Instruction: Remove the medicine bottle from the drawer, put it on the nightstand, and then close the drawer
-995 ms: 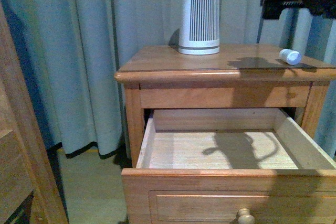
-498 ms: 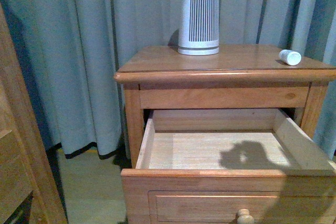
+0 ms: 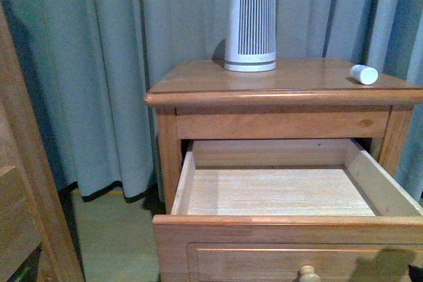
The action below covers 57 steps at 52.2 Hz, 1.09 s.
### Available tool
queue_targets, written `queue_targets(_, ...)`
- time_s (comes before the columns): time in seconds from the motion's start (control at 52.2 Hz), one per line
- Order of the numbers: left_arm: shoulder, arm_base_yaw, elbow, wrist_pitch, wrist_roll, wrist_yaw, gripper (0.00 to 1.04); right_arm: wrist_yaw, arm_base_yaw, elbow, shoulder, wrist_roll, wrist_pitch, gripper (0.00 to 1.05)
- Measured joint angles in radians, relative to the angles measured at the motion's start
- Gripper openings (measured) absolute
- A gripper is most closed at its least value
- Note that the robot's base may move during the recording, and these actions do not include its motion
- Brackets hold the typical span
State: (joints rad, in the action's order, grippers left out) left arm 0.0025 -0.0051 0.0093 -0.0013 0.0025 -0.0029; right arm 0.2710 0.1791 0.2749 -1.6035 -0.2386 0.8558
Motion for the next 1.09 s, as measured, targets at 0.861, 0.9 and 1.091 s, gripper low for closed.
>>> queue_targets(0.861,0.000,0.000,0.000,0.000,0.000,0.000,0.98,-0.055,-0.113,0.978,-0.708,0.212,-0.105,0.98)
queue_targets(0.9,0.000,0.000,0.000,0.000,0.000,0.000,0.98,-0.056,-0.112,0.987,-0.713,0.214,-0.110,0.98)
queue_targets(1.091,0.000,0.000,0.000,0.000,0.000,0.000,0.98,-0.067,-0.109,0.946,-0.684,0.209,-0.104,0.98)
